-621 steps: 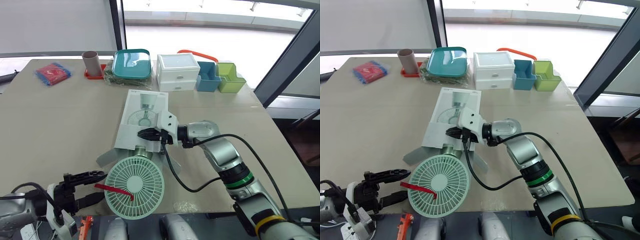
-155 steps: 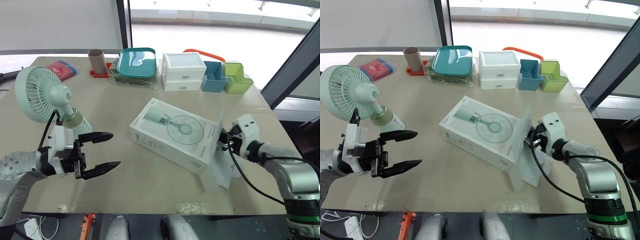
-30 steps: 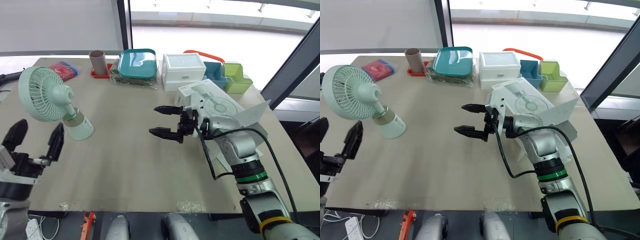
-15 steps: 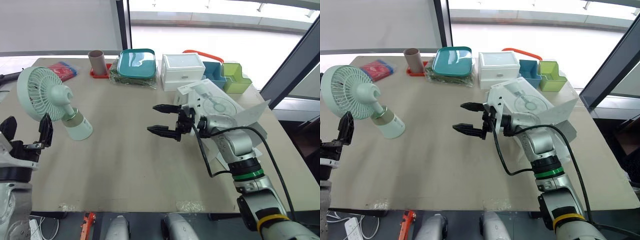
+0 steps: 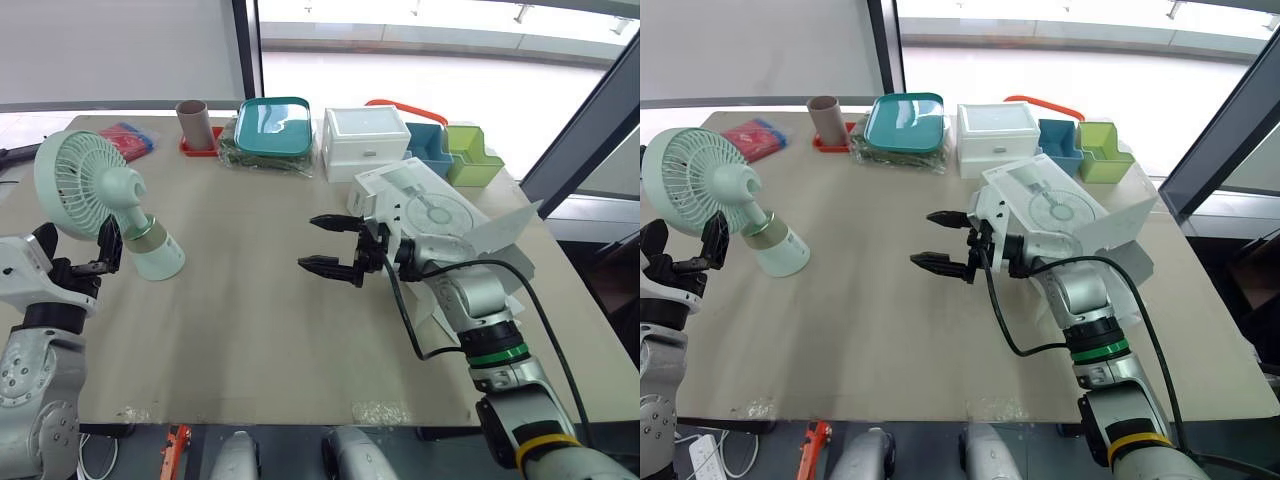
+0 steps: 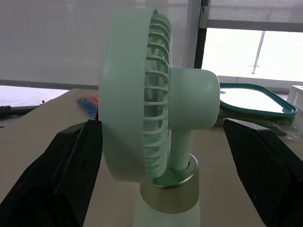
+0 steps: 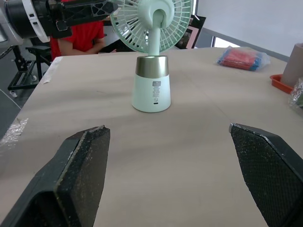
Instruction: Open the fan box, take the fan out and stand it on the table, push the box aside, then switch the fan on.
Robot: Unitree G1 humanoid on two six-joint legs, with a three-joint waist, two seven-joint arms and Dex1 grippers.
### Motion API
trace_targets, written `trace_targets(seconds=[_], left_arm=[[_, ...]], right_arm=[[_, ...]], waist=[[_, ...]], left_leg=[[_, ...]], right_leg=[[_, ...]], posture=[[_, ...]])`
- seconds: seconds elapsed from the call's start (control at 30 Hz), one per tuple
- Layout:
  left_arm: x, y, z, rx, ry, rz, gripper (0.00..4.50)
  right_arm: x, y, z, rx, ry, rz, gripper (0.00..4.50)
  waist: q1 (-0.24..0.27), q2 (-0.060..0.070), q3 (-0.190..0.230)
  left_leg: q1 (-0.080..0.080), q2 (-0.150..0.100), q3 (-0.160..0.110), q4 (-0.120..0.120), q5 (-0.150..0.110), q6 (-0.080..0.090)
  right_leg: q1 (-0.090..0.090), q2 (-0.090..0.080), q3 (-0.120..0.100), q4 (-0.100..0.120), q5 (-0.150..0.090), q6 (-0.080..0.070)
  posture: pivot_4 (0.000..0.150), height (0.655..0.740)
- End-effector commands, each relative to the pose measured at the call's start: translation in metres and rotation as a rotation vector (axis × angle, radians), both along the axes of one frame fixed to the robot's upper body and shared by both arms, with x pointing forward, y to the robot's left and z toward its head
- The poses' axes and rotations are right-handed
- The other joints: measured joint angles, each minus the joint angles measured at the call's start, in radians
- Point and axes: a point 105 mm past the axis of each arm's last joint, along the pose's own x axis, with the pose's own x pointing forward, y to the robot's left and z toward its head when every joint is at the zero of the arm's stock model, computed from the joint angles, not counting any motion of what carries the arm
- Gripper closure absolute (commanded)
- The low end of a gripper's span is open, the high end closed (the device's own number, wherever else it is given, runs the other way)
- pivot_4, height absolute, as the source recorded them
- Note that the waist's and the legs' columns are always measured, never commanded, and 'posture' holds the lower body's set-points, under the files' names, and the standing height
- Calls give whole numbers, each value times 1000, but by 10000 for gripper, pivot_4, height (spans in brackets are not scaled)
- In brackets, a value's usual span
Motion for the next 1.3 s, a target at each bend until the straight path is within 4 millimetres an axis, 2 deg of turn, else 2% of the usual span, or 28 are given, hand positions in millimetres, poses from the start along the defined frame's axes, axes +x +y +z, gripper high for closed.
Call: trace_targets(seconds=[0.03, 0.3, 0.43, 0.53, 0.63, 0.97, 1.13, 1.17, 1.2, 1.23, 1.3], left_arm=[[3, 6, 11, 20, -40, 48, 0], [5, 7, 15, 20, -62, 48, 0], [14, 4, 7, 56, 18, -1, 0], [12, 0, 3, 79, 44, -55, 0], [13, 8, 8, 73, 34, -41, 0], [18, 13, 17, 87, 3, -13, 0], [20, 15, 17, 84, 4, -3, 13440], [20, 14, 15, 82, 8, -7, 14488], [20, 13, 14, 85, 12, -12, 18437], [21, 13, 13, 83, 17, -11, 19984], [21, 15, 11, 79, 23, -3, 19984]], right_arm=[[-5, -3, 11, 9, -63, 1, 1049], [-7, -3, 8, 8, -63, -4, 1049], [-7, -3, 6, 7, -65, -9, 1049], [-6, -3, 6, 5, -67, -16, 1049], [-6, -5, 4, 1, -66, -23, 1049], [-7, -8, 1, 0, -64, -43, 1049], [-6, -9, 1, -3, -67, -49, 0], [-7, -9, 1, -3, -67, -50, 0], [-7, -10, 1, -3, -67, -50, 0], [-7, -10, 1, -4, -67, -51, 0], [-6, -10, 1, -6, -67, -53, 0]], waist=[[0, 0, 0], [0, 0, 0], [0, 0, 0], [0, 0, 0], [0, 0, 0], [0, 0, 0], [0, 0, 0], [0, 0, 0], [0, 0, 0], [0, 0, 0], [0, 0, 0]], left_leg=[[0, 0, 0, 0, 0, 0], [0, 0, 0, 0, 0, 0], [0, 0, -1, 0, 0, 0], [0, 0, -1, 0, 0, 0], [0, 0, 0, -1, 0, 0], [0, 0, 0, -1, 0, -1], [0, 0, 0, -1, 0, -1], [0, 0, 0, -1, 0, -1], [0, 0, 0, -1, 0, -1], [0, 0, 0, -1, 0, -1], [0, 0, 0, -1, 0, -1]], right_leg=[[0, 0, 0, 0, 0, 0], [0, 0, -1, 0, 0, 0], [0, 0, -1, 0, 0, 0], [0, 0, -1, 0, 0, 0], [-1, 0, -1, 0, 0, 0], [-1, 0, -1, 0, 0, 0], [-1, 0, 0, 0, 0, 0], [-1, 0, 0, 0, 0, 0], [-1, 0, -1, 0, 0, 0], [-1, 0, -1, 0, 0, 0], [-1, 0, 0, 0, 0, 0]], posture=[[1500, 7400], [1500, 7400], [1500, 7400], [1500, 7400], [1500, 7400], [1500, 7400], [1500, 7400], [1500, 7400], [1500, 7400], [1500, 7400], [1500, 7400]])
